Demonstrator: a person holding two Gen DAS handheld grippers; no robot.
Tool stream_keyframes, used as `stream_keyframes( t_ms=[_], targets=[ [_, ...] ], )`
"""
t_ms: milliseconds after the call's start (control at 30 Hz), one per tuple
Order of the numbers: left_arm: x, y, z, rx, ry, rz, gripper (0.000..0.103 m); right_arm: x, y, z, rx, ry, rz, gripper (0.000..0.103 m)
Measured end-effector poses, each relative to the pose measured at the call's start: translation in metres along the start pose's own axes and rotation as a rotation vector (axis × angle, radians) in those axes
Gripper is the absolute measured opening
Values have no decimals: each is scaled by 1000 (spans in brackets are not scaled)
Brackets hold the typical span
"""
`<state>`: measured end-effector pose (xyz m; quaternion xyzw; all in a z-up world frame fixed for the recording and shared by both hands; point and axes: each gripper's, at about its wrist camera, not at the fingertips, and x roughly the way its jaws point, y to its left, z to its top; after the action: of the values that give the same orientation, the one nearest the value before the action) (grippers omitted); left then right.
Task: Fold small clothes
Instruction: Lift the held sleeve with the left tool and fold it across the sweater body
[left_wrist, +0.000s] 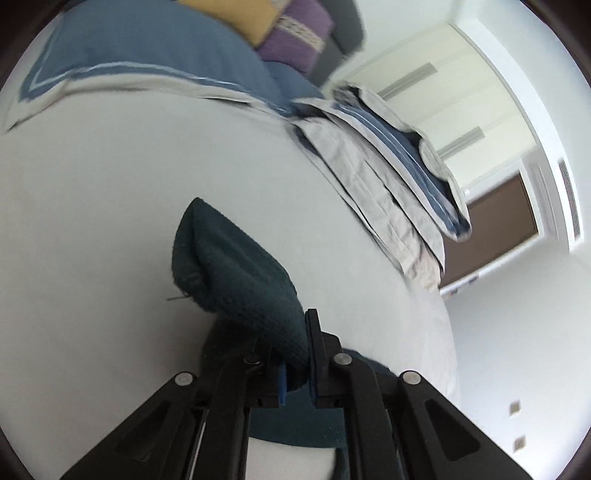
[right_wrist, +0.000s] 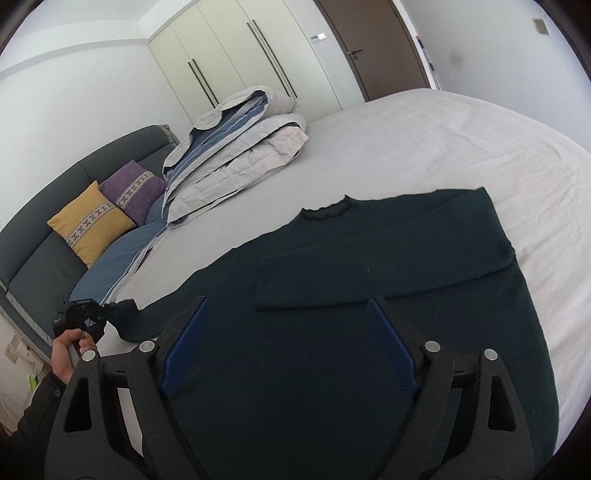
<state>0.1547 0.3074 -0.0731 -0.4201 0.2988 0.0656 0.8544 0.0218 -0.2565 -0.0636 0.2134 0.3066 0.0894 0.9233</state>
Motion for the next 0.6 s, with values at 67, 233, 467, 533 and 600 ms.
stream_keyframes(
  t_ms=[67, 233, 467, 533, 600],
  targets=[
    [13, -57, -23, 150, 32, -13, 8, -3, -18, -6, 42, 1, -13, 85],
    [48, -186, -120, 507, 122, -71, 9, -13, -62, -17, 138, -16, -55, 85],
    [105, -261, -259, 832, 306, -39, 49, -21, -107, -22, 217, -21, -94, 85],
    [104, -261, -275, 877, 304, -16, 61, -21, -117, -21, 232, -26, -97, 85],
    [95, -256, -277, 879, 285, -25, 76, -18, -122, -18, 232, -31, -95, 85]
  ],
)
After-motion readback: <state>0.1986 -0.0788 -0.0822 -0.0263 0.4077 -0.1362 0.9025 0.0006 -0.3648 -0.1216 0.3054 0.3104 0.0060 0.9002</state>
